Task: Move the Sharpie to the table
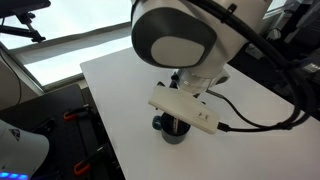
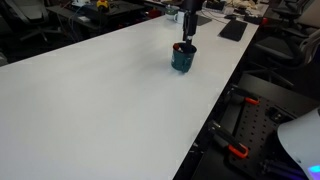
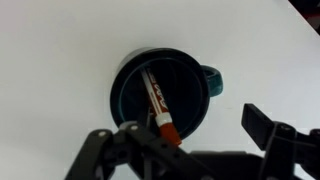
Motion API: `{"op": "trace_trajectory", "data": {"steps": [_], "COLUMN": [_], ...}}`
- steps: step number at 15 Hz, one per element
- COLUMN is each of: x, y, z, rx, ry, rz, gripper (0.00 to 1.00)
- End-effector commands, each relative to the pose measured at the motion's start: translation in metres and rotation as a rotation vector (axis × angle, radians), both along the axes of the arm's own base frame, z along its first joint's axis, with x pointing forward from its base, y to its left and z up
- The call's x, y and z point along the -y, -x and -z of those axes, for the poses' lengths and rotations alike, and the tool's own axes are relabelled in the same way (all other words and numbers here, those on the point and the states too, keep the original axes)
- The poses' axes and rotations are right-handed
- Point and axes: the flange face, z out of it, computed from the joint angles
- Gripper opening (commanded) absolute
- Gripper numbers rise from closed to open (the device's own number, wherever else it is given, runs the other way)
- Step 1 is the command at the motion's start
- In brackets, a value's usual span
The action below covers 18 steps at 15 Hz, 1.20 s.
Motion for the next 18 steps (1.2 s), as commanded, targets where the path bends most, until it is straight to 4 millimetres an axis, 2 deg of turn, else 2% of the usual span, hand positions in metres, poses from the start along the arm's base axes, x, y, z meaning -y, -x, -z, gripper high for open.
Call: {"op": "trace_trajectory", "data": {"steps": [1, 8, 11, 12, 14, 15, 16, 18], "x": [-0.001, 0.004, 0.005, 0.005, 0.003, 0.001, -0.002, -0.007], "y": [0.005, 0.0, -0.002, -0.003, -0.005, -0.008, -0.01, -0.015], "z": [-0.01, -0.004, -0.004, -0.003, -0.002, 0.0, 0.001, 0.005], "rx": [-0.004, -0.006, 0.001, 0.004, 0.026, 0.043, 0.06, 0.102], "ry": [0.002, 0.083, 0.106, 0.108, 0.109, 0.11, 0.113, 0.124], "rz": [0.034, -0.006, -0.028, -0.038, -0.056, -0.064, -0.075, -0.096], "gripper": [1.0, 0.98, 0.83, 0.84, 0.71, 0.73, 0.68, 0.67]}}
